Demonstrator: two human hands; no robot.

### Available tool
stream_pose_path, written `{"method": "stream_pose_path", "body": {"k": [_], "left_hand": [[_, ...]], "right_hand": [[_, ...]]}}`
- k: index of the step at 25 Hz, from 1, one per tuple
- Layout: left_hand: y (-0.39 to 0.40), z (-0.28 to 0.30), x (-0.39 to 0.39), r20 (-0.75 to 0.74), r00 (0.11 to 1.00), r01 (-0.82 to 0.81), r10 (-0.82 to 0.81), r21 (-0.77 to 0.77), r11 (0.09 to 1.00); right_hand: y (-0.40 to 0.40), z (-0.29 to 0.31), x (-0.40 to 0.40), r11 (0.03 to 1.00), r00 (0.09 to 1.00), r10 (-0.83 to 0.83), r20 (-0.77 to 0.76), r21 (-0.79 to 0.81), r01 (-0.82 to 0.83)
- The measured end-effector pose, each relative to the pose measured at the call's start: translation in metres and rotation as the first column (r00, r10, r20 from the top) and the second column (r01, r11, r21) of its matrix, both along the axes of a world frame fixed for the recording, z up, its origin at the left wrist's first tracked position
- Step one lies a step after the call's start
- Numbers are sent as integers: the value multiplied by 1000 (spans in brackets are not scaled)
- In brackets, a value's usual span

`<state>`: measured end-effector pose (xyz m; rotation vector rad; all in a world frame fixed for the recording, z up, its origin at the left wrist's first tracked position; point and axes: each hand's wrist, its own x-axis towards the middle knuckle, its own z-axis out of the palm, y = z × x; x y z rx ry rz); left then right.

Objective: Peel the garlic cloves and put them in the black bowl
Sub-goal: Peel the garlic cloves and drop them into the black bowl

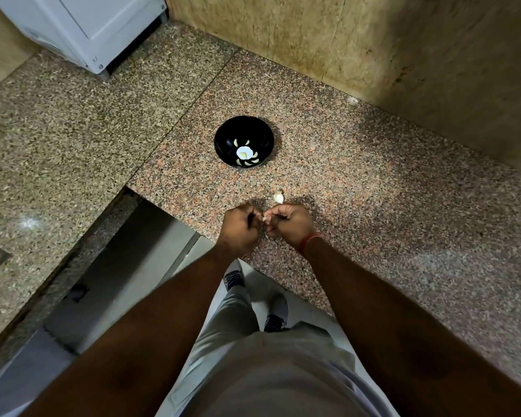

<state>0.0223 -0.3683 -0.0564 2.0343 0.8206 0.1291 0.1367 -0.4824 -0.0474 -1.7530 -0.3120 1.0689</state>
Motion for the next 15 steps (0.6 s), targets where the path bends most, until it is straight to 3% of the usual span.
{"method": "stream_pose_path", "body": {"k": [7, 15], "left_hand": [[-2, 1, -1, -20, 982, -183, 188, -340, 922], [-2, -2, 4, -34, 982, -184, 186, -399, 898]], "right_hand": [[0, -6, 2, 987, 973, -100, -210, 107, 124], [-5, -7, 7, 983, 948, -126, -291, 88, 158]]}}
